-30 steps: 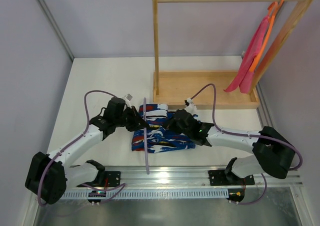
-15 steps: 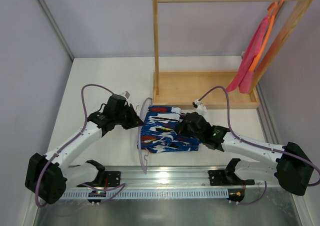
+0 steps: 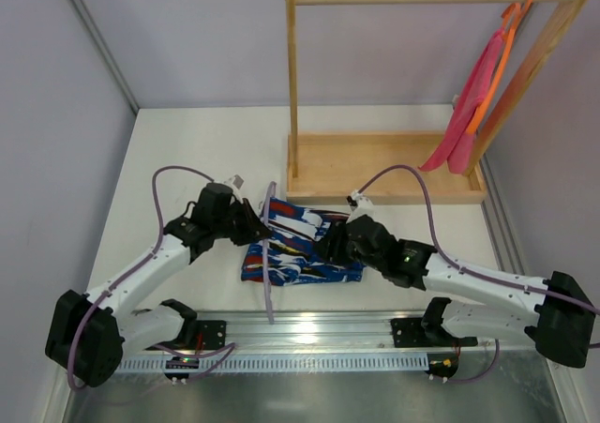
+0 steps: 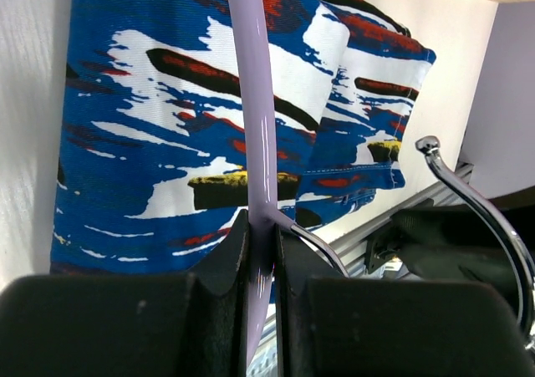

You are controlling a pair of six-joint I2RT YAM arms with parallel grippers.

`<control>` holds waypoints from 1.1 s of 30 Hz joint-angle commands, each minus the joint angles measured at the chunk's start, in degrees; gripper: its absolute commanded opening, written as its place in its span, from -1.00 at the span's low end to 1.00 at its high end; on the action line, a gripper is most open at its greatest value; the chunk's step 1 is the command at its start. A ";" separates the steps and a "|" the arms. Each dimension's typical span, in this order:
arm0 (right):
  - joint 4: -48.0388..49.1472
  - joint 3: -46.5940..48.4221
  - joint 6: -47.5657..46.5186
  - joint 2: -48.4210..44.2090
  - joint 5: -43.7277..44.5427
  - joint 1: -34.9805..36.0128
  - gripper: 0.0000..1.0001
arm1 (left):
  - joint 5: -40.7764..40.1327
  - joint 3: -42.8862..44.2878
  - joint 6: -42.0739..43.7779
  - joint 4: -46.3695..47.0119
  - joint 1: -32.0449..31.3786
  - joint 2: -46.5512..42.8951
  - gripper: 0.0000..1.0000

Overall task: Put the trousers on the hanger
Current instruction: Place trousers on hanger

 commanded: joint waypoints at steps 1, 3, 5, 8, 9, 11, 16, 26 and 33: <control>8.60 6.07 -1.59 4.50 -6.01 1.95 -0.14 | -1.18 -1.65 -1.00 -0.99 0.66 1.68 -0.99; 15.01 7.48 -0.54 10.30 -7.77 5.27 -0.15 | -1.79 -0.87 -0.12 -1.87 0.66 2.38 -0.99; 19.58 8.71 0.08 16.08 -7.87 7.48 -0.18 | -2.14 -0.16 0.84 -3.19 0.66 3.17 -0.99; 26.60 6.27 3.06 22.17 -9.71 8.46 -0.20 | -2.49 -0.07 1.11 -3.98 0.66 3.97 -0.99; 32.46 3.12 3.60 26.10 -12.32 8.55 -0.23 | -2.50 -0.07 1.37 -3.98 0.66 4.14 -0.99; 31.57 0.99 6.23 28.85 -10.68 9.69 -0.25 | -3.45 0.19 2.07 -5.82 0.66 4.32 -0.99; 28.23 -5.52 9.31 27.03 -3.48 11.45 -0.27 | -4.79 1.16 4.10 -7.50 0.74 4.67 -0.99; 16.52 -5.61 10.55 20.33 4.53 11.54 -0.30 | -6.62 3.97 7.78 -9.60 0.83 6.43 -0.99; 10.12 -1.22 10.28 20.88 5.31 11.54 -0.29 | -1.80 2.57 8.14 -6.80 1.27 6.52 -0.99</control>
